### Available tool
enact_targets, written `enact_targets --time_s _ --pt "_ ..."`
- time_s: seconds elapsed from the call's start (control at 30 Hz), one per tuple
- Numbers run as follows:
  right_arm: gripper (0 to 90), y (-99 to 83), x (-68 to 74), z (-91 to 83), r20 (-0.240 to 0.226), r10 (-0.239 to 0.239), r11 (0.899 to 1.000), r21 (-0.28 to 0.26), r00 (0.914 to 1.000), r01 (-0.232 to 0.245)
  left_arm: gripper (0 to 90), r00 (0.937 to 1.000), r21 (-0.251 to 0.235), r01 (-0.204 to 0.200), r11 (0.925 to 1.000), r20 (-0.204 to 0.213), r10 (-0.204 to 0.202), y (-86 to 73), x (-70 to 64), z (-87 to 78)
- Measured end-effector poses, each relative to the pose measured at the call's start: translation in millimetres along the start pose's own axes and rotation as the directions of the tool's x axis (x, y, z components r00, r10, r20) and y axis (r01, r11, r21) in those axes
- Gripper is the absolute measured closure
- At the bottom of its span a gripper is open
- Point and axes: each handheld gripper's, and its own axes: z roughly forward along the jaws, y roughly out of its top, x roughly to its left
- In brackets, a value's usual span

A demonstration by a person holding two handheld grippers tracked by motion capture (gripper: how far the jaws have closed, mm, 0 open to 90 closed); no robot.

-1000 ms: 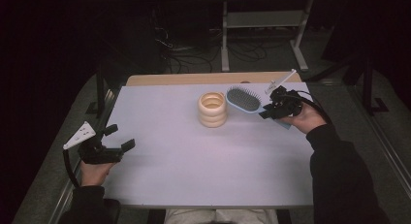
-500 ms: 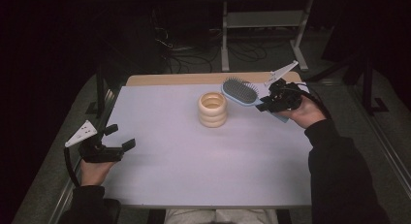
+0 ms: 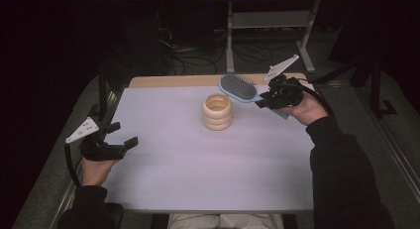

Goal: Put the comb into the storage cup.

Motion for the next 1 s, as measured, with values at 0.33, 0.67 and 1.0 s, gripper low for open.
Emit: enact_targets --time_s 0.33,0.67,1.0 --pt "68.3 12.9 3.9 -4.1 0.0 -0.02 1.0 -0.021 0.9998 0.02 0.0 0.9987 0.042 -0.051 0.9978 0.014 0.05 24.1 -7.2 14.4" --pt "68.3 22.0 6.9 -5.1 0.003 -0.03 0.999 -0.035 0.9996 0.03 0.0 0.9941 0.043 -0.092 0.9949 0.062 0.089 56.3 -21.8 39.0" --pt "68.3 35.0 11.6 -3.3 -0.002 -0.055 0.998 -0.039 0.9985 0.055 0.0 0.9914 0.038 -0.093 0.995 0.096 0.089 75.4 -29.5 63.2"
